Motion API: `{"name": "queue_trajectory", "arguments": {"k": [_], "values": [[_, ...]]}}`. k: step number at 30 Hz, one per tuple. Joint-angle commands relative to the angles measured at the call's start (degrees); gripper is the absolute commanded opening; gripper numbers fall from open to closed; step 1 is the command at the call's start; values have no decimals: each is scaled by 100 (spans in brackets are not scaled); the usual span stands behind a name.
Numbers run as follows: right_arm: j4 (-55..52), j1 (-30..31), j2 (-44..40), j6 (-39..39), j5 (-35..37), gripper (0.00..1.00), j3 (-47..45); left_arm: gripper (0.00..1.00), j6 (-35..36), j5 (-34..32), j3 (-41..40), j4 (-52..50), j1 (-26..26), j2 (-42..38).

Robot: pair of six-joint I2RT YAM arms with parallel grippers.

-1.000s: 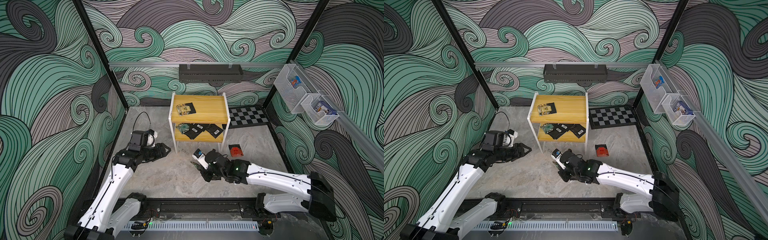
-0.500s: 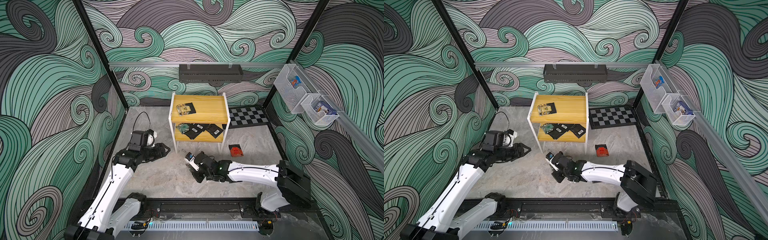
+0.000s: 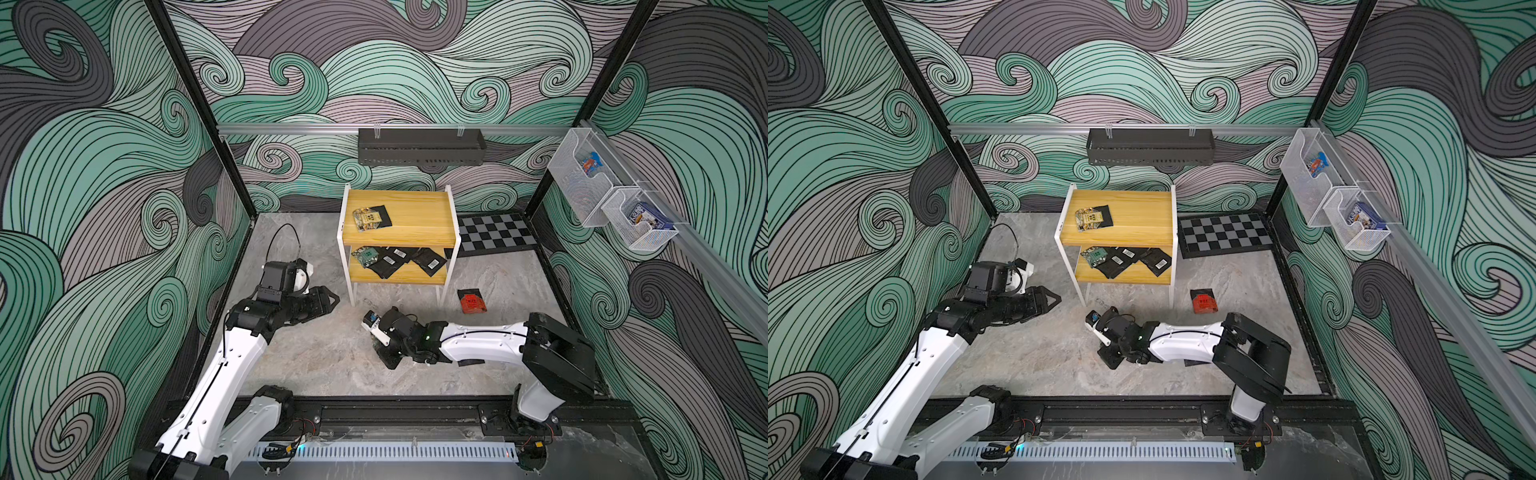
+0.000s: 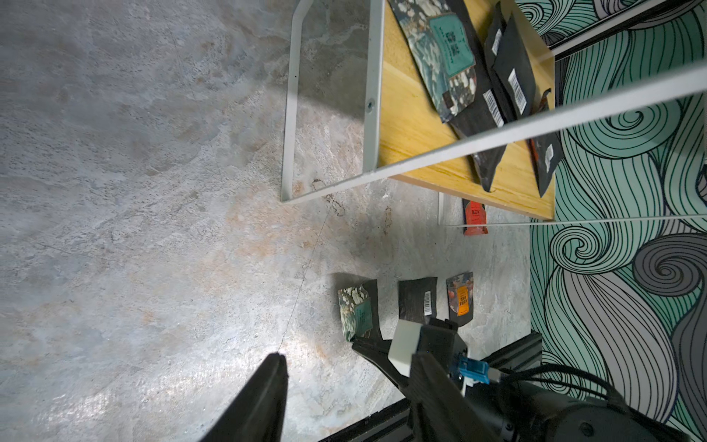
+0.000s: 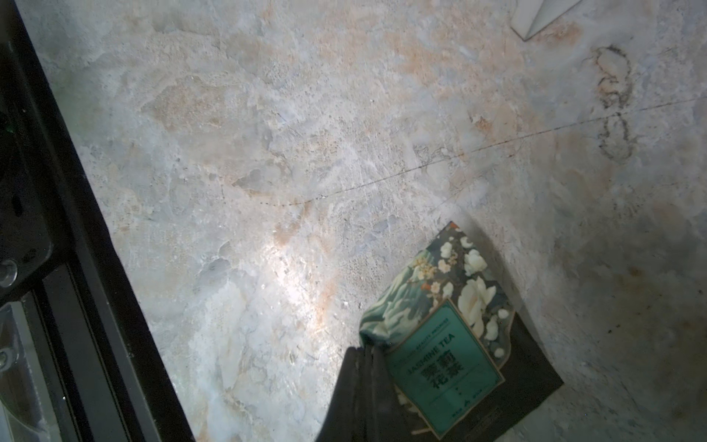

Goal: Remove the tea bags from the shelf
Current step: Place the tea bag at the center of the board, then pick up the tea bag from the shelf.

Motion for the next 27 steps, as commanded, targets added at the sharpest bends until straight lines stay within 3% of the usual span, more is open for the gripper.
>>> {"name": "queue_trajectory", "arguments": {"k": [1,8,21,27], "values": [[23,19,52,-1,-121,7,132,55,123,-100,126,-154,-20,32],[-206,20,-130,-159,-132,27,252,55,106,-76,165,-86,-20,63],[-936,10,-1339,-304,106,36,355,56,224,18,636,-161,-21,100],[-1428,-70,-1937,-203,165,41,517,57,-56,141,966,58,-19,210]]}}
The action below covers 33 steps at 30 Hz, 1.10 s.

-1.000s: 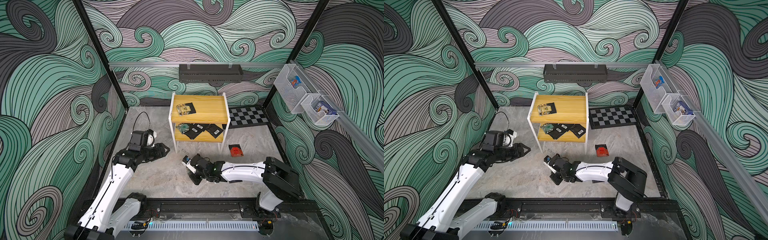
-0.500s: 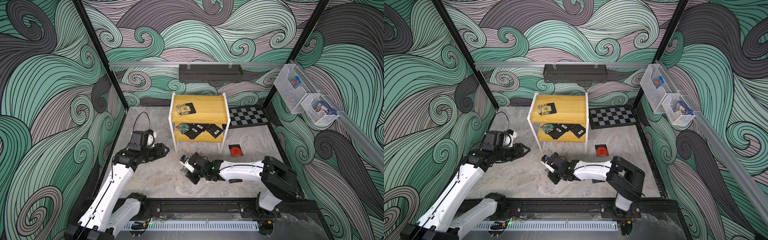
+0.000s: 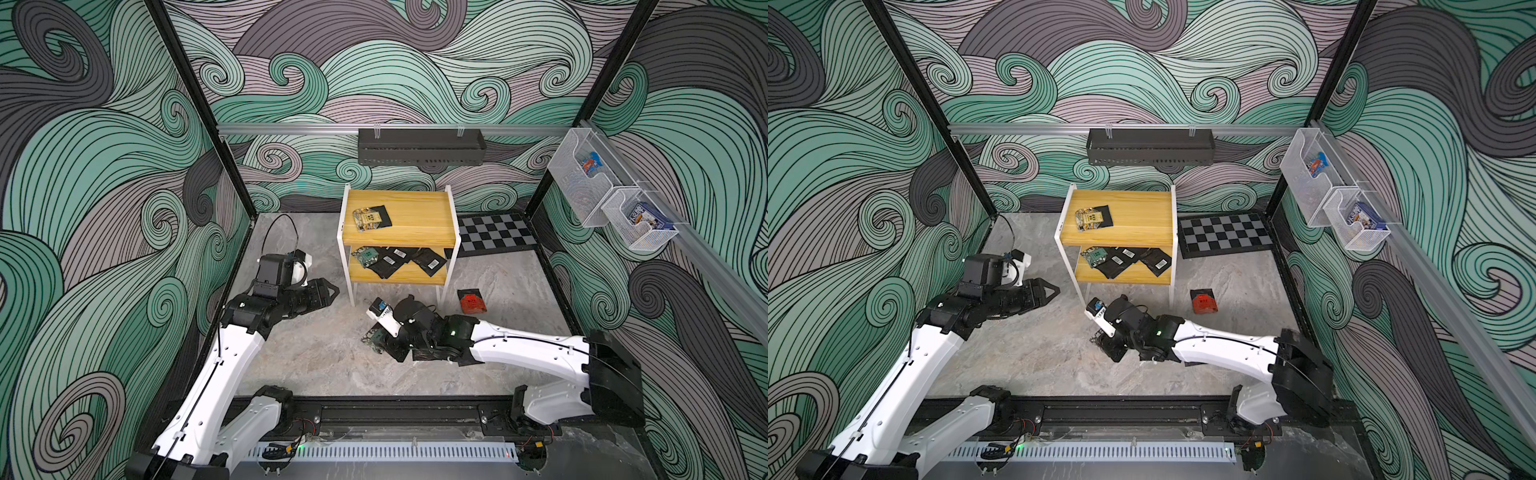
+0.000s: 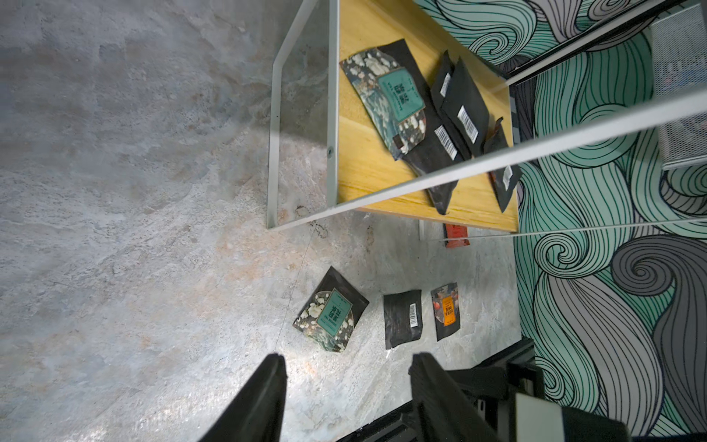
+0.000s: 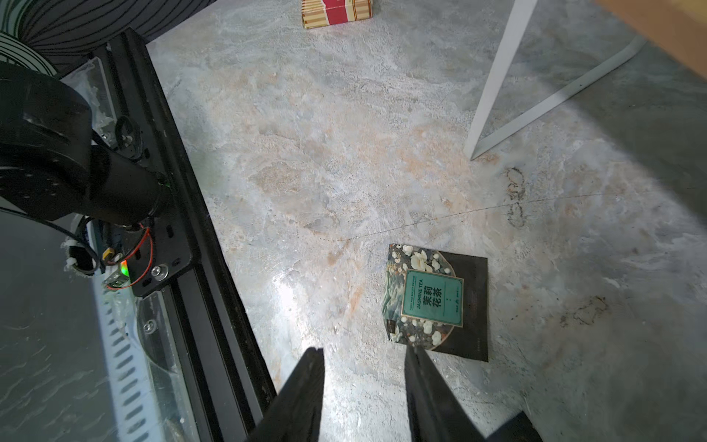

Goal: Remove the tea bags from the shelf
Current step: Pick up the tea bag from the shelf.

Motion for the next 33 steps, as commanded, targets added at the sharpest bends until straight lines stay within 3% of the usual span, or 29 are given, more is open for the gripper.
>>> {"name": "queue_trajectory", "arguments": {"k": [1,13,26,33], "values": [[-512,-83,-304,76,97,42,237,57,-126,145,395,133,-20,86],[-1649,-608,-1068,338,-190,46,1074,59,-190,83,1396,-142,-29,399],[-2274,-979,-1177,417,-592,46,1778,59,-269,24,2063,-258,-28,556],[-2638,-1190,-1146,421,-683,49,2195,60,-93,-193,2904,-618,-91,992]]}}
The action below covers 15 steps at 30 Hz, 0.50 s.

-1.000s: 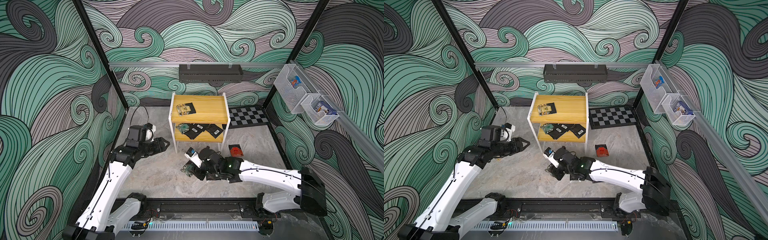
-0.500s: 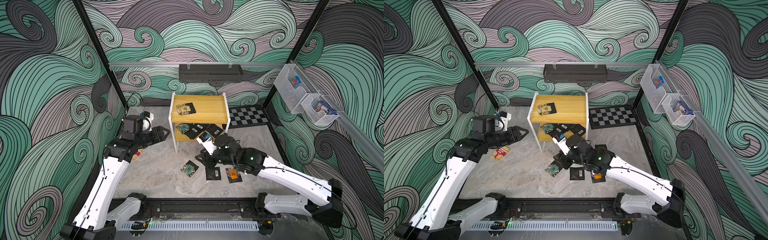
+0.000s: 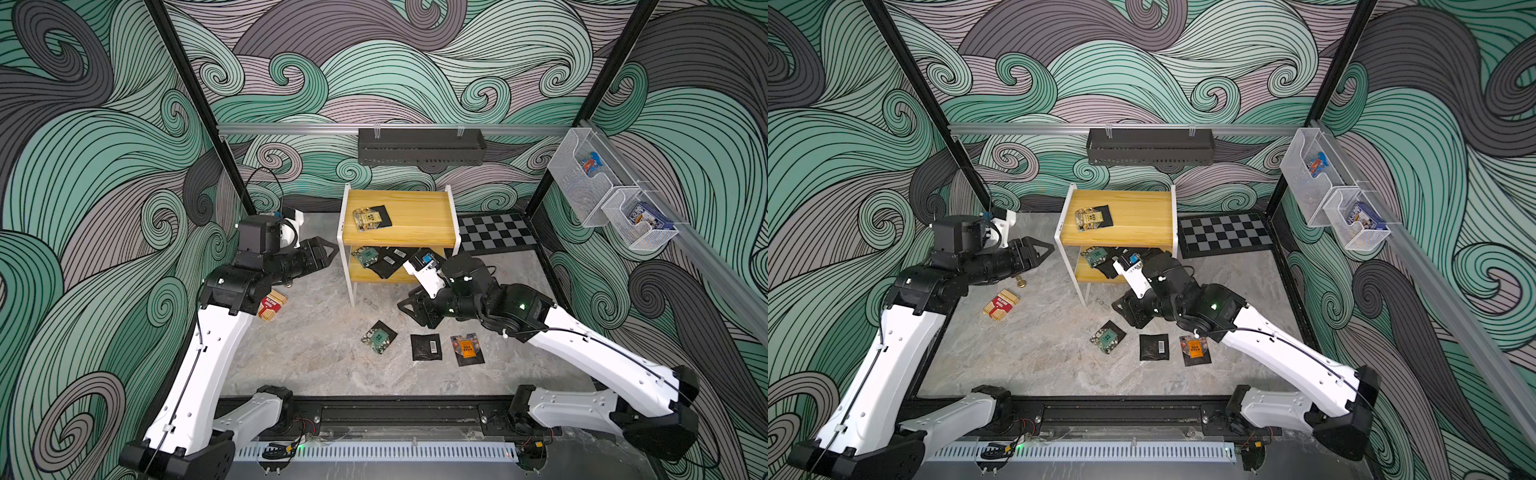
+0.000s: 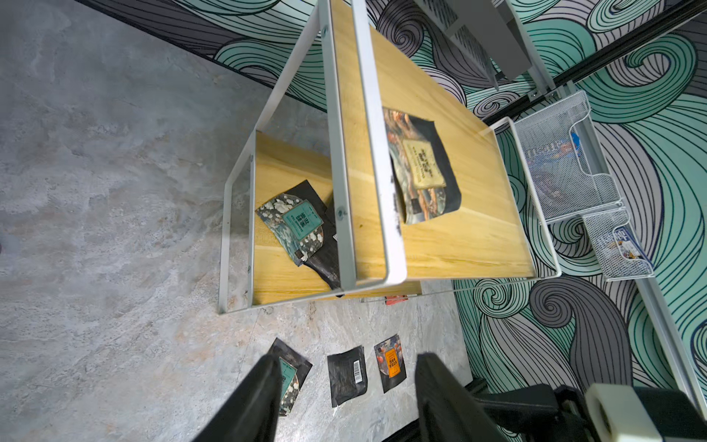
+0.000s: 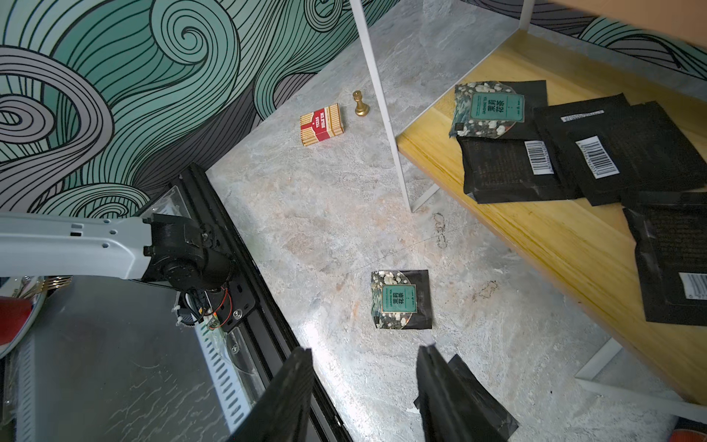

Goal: Remove the tea bags from the shelf
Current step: Pick up the tea bag from the shelf.

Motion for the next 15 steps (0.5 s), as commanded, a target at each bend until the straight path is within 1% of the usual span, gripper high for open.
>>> {"name": "queue_trajectory", "arguments": {"k": [1,13,15], "values": [[-301,-133,-25,59,-177,49,311,60,127,-112,405,-242,-73,145],[-757,-515,546,105,-569,51,1579,60,213,-93,1249,-286,-211,710],[-798,-564,611,112,-603,53,1703,61,254,-103,1418,-278,-244,813]]}}
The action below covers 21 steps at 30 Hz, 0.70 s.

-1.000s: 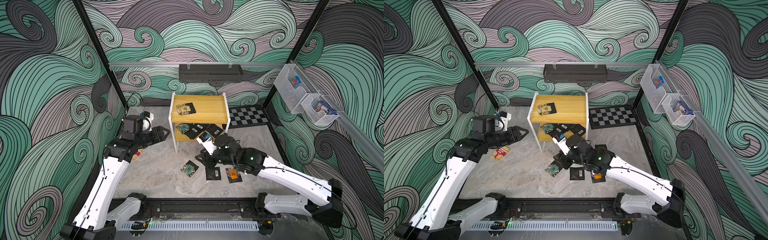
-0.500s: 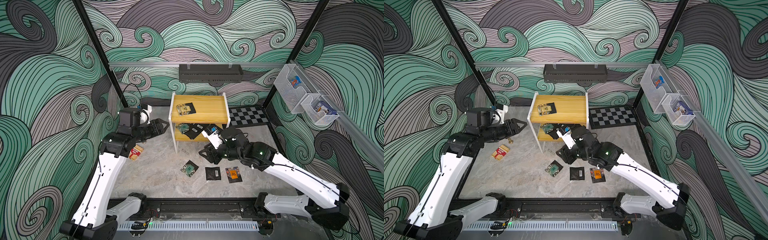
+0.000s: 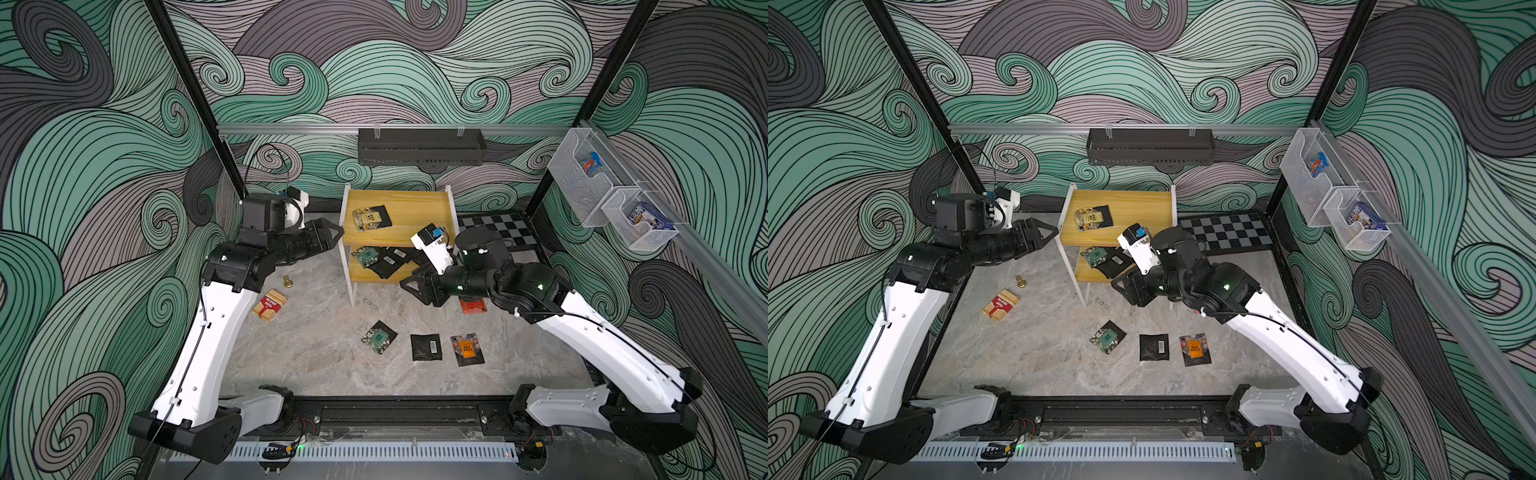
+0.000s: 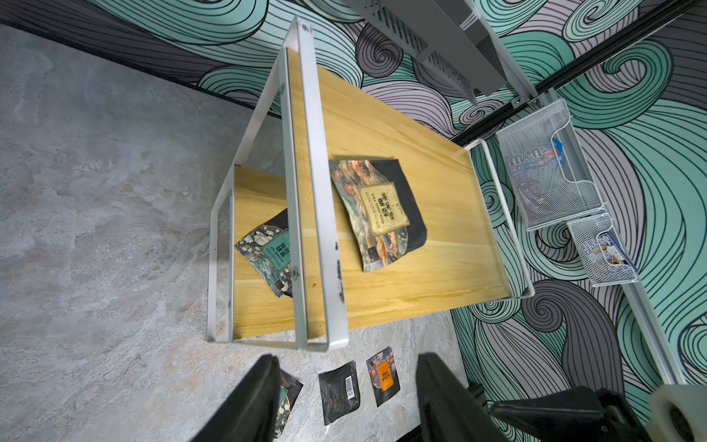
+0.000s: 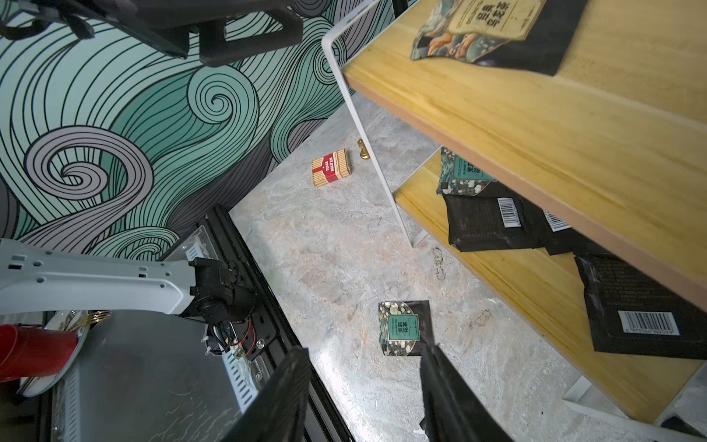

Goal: Remove the tea bags from the shelf
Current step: Pick up the tea bag from the shelf.

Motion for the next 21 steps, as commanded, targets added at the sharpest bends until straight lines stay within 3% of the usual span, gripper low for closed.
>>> {"name": "queue_trajectory", "arguments": {"k": [1,10,15,21], "values": [[-196,-111,96,64,-206,53,245,61,211,-51,428,-59,-91,128],[-332,-459,-128,68,-287,61,117,77,1148,-128,1944,-454,-671,1240],[-401,-545,-381,81,-311,62,-156,80,1719,-581,2768,-922,-1074,1889],[-436,-628,-764,99,-343,65,-573,82,2165,-1171,3123,-1211,-1362,2307]]}}
